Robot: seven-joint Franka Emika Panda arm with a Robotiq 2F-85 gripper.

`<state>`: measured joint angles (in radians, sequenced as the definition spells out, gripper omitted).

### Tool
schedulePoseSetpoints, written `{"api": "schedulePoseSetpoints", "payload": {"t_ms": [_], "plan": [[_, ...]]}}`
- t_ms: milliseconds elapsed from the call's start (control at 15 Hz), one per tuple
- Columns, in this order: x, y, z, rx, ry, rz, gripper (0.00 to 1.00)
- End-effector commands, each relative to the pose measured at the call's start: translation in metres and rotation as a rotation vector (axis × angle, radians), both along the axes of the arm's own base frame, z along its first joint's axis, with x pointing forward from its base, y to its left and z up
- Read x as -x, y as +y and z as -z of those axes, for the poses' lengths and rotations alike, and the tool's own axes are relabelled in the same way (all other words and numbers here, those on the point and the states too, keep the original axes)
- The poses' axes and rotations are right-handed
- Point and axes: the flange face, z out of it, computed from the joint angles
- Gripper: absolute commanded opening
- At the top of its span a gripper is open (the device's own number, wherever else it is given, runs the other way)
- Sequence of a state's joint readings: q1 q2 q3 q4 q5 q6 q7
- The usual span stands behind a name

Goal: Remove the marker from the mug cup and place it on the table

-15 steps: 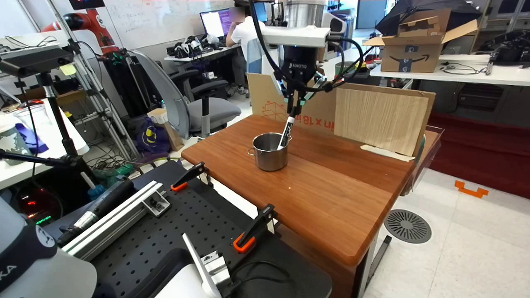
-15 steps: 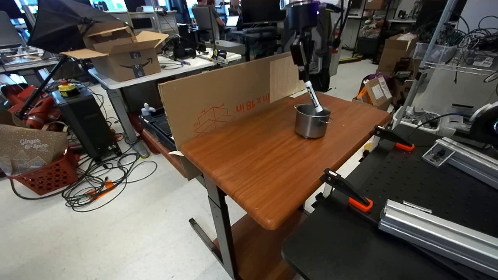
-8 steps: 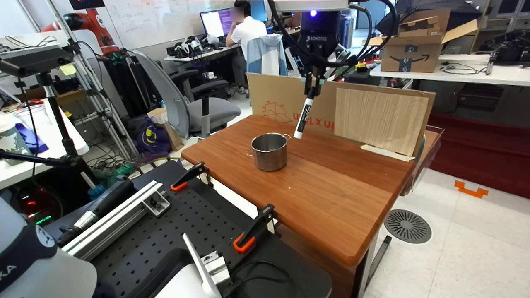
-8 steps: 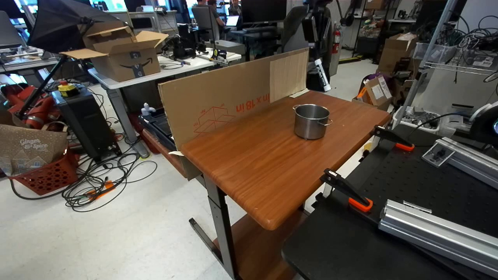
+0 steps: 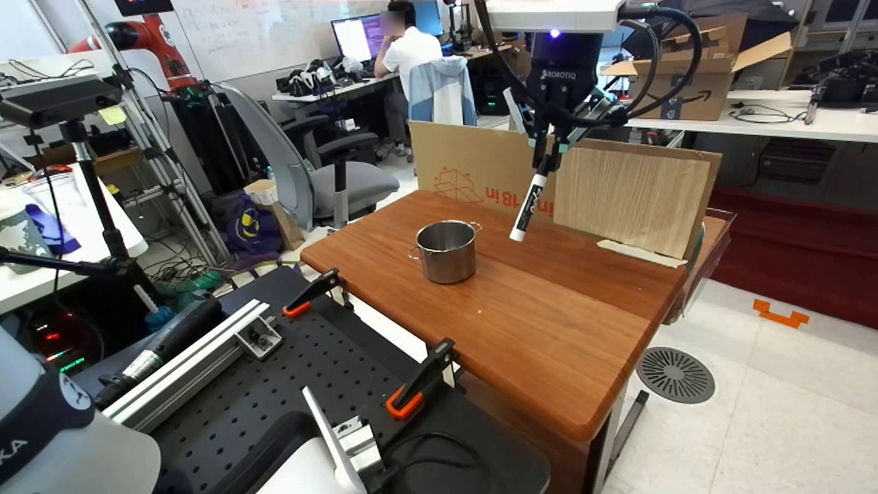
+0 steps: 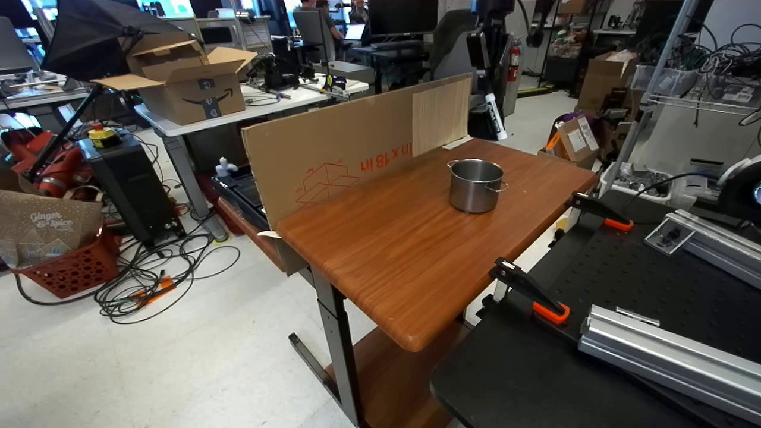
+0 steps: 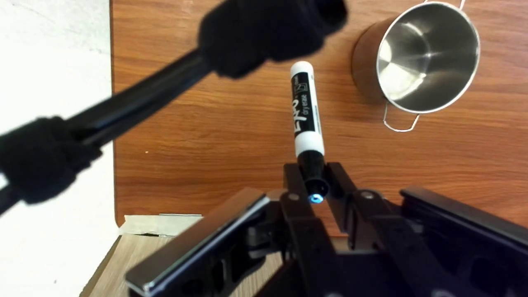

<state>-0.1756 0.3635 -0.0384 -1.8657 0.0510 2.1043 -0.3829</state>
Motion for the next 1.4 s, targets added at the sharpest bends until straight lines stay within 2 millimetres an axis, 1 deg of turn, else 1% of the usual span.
{"api": "schedulePoseSetpoints", "payload": {"t_ms": [0,333,600,1000,1133,1267,1333], "plan": [[-0.022,-0.013,0.026,-0.027,0.034,0.050,0.05],[-0.040,-0.024,0.078,-0.015,0.084,0.097,0.05],[-0.050,-0.026,0.113,0.007,0.118,0.153,0.05],[-0.067,-0.021,0.155,0.050,0.133,0.234,0.05],[-0.072,-0.018,0.166,0.058,0.139,0.245,0.05],[-0.077,-0.015,0.173,0.066,0.138,0.257,0.05],[-0.080,-0.015,0.172,0.070,0.132,0.264,0.05]]}}
